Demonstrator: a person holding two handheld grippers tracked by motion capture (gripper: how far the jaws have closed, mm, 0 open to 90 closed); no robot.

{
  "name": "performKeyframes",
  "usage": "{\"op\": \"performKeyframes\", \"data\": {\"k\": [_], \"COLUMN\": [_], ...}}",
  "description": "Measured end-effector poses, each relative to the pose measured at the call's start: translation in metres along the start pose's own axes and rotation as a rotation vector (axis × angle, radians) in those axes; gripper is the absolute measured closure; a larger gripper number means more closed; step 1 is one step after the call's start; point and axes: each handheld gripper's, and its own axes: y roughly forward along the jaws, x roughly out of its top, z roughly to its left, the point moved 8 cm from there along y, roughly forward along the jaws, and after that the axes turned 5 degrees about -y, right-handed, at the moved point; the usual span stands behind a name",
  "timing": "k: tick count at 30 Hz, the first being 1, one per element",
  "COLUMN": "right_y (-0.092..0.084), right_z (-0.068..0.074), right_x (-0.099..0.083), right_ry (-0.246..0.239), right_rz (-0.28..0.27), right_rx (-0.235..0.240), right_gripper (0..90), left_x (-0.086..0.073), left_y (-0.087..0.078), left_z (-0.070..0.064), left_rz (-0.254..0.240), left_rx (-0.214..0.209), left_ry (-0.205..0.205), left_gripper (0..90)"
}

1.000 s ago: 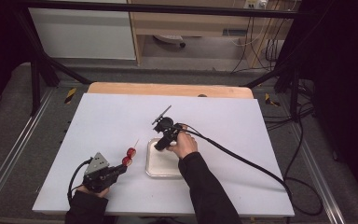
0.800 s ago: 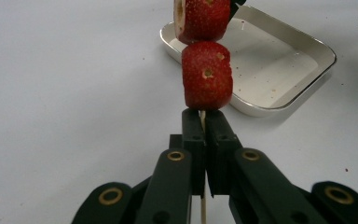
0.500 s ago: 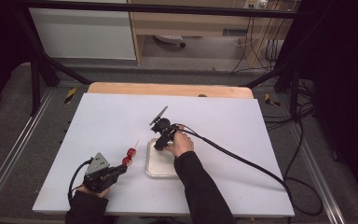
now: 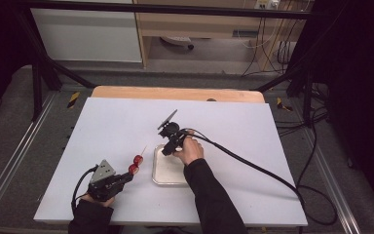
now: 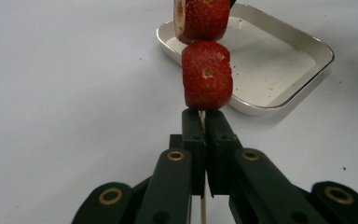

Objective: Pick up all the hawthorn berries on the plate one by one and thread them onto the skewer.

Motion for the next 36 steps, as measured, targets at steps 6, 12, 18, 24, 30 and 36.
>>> {"op": "performKeyframes", "data": {"k": [6,12,18,24,30,36], "right_y": [-0.027,-0.045,-0.06,-0.069,-0.076,-0.081], "right_z": [0.007,0.014,0.018,0.017,0.017,0.022], "right_x": [-0.002,-0.015,-0.029,-0.041,-0.048,-0.046], "right_ry": [0.035,0.075,0.163,0.256,0.352,0.41], "right_rz": [-0.089,-0.171,-0.347,-0.507,-0.668,-0.832], "right_rx": [0.033,0.071,0.159,0.199,0.241,0.263], "right_gripper": [61.4,61.4,61.4,61.5,61.6,61.7], "left_x": [0.0,0.002,0.003,0.004,0.006,0.01], "left_y": [0.001,0.001,0.003,0.003,0.004,0.003], "left_z": [-0.002,-0.006,-0.011,-0.017,-0.023,-0.029], "left_rz": [0.0,-0.004,-0.006,-0.009,-0.025,-0.05], "left_rx": [-0.003,-0.008,-0.012,-0.013,-0.017,-0.024], "left_ry": [0.006,0.01,0.024,0.041,0.031,0.009], "left_gripper": [87.5,87.6,87.6,87.5,87.5,87.6]}}
